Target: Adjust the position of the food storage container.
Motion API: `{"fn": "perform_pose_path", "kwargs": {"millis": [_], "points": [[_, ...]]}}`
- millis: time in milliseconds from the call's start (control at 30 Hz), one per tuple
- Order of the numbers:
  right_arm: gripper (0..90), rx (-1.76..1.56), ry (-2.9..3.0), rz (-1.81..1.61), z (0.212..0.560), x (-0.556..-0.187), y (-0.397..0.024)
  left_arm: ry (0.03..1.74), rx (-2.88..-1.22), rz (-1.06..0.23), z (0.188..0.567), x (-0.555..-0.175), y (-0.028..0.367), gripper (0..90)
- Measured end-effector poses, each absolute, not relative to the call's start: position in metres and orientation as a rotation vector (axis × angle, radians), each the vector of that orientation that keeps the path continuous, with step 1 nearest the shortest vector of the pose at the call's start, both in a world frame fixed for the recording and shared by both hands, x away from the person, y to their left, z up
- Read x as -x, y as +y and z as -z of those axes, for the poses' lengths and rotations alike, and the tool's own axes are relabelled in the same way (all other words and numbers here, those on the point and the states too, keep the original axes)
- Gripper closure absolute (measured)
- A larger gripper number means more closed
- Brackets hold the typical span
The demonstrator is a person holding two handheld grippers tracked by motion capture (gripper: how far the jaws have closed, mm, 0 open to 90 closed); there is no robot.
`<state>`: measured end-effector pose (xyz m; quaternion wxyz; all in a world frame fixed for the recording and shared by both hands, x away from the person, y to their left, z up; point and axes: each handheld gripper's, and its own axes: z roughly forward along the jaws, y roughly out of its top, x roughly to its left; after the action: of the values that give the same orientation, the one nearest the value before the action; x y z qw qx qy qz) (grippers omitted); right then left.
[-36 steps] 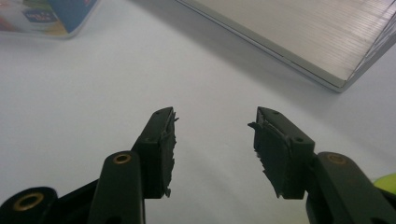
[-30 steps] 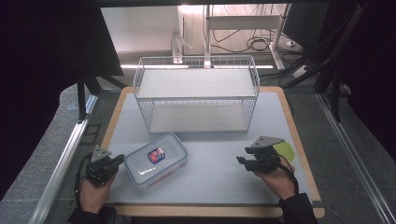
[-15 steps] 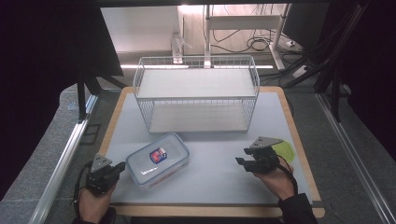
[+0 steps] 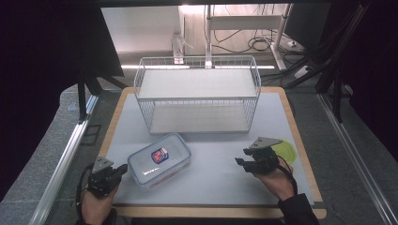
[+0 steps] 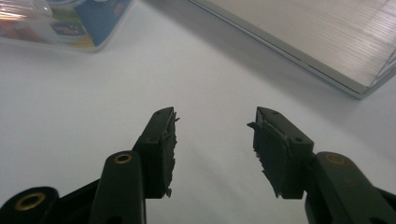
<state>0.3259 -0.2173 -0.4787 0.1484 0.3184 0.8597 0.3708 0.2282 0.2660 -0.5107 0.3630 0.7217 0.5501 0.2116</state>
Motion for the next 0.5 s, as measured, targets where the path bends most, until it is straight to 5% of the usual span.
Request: {"fn": "perform_pose_path", "kwargs": {"millis": [500], "points": [[63.5, -0.947, 2.503, -1.097, 0.478, -0.330, -0.211, 1.341, -1.873, -0.499, 0.512, -0.265, 0.250, 90.0]]}}
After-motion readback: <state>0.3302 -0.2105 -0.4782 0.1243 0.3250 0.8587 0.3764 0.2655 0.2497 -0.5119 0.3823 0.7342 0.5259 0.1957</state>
